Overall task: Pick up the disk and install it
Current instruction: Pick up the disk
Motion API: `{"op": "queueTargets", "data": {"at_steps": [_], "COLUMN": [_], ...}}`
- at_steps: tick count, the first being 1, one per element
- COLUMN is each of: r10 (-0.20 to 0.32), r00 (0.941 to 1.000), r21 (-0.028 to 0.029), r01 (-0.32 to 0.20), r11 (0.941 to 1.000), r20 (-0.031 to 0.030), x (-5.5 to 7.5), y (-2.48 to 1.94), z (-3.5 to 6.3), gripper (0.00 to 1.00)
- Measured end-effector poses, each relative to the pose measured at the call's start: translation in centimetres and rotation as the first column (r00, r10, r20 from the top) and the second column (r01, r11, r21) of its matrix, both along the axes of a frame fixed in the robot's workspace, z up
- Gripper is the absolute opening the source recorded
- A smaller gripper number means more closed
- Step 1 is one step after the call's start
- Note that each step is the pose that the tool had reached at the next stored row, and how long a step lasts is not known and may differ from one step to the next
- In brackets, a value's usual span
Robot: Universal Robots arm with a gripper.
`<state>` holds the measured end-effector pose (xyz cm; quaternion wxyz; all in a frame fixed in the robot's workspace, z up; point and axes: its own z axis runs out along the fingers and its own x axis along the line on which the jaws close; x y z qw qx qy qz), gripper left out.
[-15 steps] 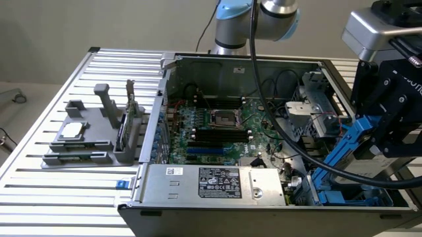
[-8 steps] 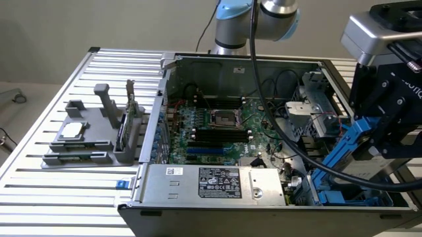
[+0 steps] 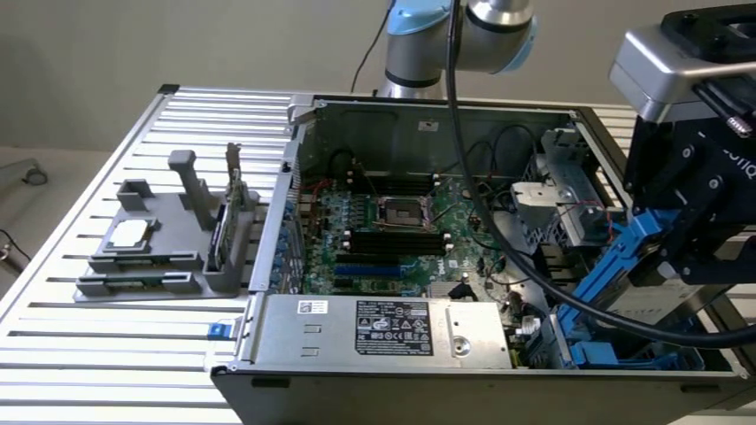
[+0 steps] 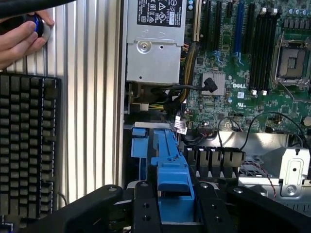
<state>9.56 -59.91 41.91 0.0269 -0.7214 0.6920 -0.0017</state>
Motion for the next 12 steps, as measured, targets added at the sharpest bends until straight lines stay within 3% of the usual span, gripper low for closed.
{"op": "queueTargets", "data": {"at_steps": [6,12], "r10": [0.004,0.007], "r00": [1.0,1.0], "r21": [0.0118,0.015], "r01": [-0.004,-0.007], "r11": [0.9999,0.9999], "r20": [0.002,0.002], "x": [0.0,0.01], "y": [-0.19,-0.28], "z": [-0.27,-0.32], "gripper": [0.33,0.33]}}
